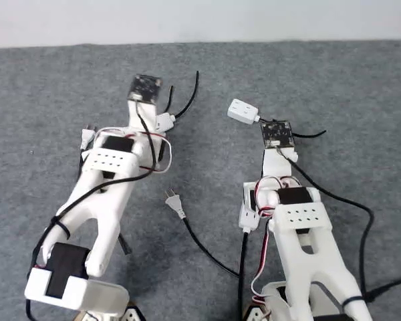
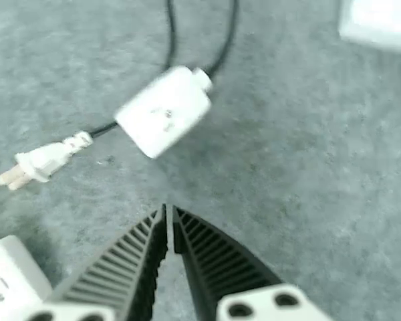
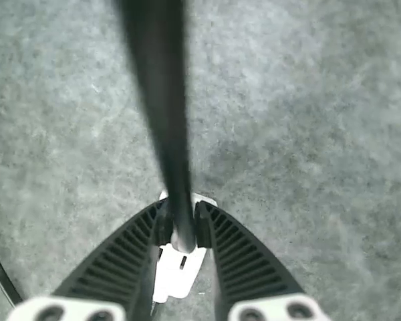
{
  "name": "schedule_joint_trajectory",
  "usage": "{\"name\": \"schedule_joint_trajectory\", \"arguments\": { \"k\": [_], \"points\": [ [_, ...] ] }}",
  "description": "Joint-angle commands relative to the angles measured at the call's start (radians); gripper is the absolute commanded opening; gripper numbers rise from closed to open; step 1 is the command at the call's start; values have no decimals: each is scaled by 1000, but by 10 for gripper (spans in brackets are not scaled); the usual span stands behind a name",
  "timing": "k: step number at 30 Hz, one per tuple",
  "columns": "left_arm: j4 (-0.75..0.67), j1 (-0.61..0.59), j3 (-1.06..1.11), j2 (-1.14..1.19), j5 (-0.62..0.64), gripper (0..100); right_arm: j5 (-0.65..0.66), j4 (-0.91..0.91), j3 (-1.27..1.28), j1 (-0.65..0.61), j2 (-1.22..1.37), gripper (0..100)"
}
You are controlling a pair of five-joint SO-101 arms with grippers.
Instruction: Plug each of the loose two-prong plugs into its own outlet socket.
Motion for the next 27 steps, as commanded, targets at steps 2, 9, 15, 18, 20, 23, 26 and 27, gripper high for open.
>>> {"name": "schedule_joint_trajectory", "arguments": {
  "k": [2, 9, 15, 18, 20, 23, 26, 27],
  "points": [
    [-25, -58, -62, -31, 74, 15, 63, 1, 69, -13, 19, 13],
    [-25, -64, -64, -38, 92, 15, -3, 38, 57, -79, 10, 281],
    [-25, -64, -81, -29, 91, 15, -75, 128, -17, -205, 21, 299],
    [-25, -64, -81, -29, 89, 15, -81, 88, 3, -209, 25, 266],
    [-25, -64, -81, -29, 89, 15, -81, 65, 9, -209, 45, 254],
    [-25, -64, -82, -29, 89, 15, -81, 59, 5, -209, 84, 252],
    [-25, -64, -82, -29, 89, 15, -81, 62, -15, -209, 120, 252],
    [-25, -64, -82, -29, 89, 15, -81, 64, -20, -211, 131, 251]
  ]
}}
